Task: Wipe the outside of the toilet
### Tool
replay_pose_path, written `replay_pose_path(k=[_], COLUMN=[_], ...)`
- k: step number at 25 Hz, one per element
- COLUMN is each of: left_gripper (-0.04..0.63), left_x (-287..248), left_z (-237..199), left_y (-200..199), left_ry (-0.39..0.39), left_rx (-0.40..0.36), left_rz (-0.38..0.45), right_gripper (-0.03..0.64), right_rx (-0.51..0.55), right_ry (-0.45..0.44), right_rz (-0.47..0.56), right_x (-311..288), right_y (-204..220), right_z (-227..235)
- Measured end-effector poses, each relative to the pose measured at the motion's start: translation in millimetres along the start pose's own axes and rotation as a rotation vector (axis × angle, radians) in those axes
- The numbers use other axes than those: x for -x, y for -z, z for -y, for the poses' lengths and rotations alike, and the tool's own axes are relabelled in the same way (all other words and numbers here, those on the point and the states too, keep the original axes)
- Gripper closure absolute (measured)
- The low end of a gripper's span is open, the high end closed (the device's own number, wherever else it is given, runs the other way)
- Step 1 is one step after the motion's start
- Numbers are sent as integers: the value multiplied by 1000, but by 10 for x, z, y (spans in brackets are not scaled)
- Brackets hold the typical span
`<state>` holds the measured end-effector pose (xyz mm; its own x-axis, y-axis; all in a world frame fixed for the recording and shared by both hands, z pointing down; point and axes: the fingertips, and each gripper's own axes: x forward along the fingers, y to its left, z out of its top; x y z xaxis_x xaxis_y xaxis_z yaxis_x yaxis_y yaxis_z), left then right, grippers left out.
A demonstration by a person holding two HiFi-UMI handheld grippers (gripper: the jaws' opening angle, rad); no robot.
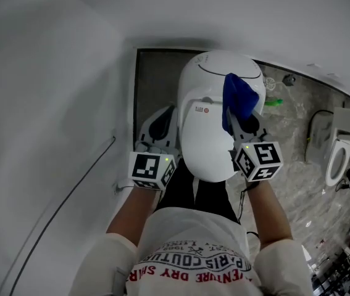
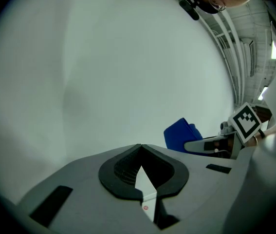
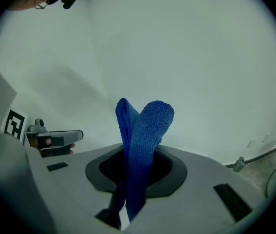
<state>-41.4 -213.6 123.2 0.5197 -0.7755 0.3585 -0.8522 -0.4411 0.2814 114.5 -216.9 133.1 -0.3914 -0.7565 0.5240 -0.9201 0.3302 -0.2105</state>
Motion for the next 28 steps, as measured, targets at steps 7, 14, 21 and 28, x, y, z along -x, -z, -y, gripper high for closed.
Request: replay_pose_path(k=[7, 14, 21, 28], left_gripper=[589, 589, 589, 589], left_x=[-569, -975, -1062, -1104], left_z=[-344, -553, -556, -382], left_y=[511, 849, 1099, 1178], left_ry=[-52, -83, -89, -84], left_rx=[-8, 23, 32, 34], left_rz=[-1, -34, -84, -119], right_gripper=[540, 540, 540, 540], right_rx=[66, 107, 100, 86], right_ry=[-132, -215, -193, -110], right_rz=[-33, -86, -143, -142], right_x=[-939, -1644, -1970, -1882], right_y=[363, 629, 804, 738], right_z=[155, 72, 137, 527])
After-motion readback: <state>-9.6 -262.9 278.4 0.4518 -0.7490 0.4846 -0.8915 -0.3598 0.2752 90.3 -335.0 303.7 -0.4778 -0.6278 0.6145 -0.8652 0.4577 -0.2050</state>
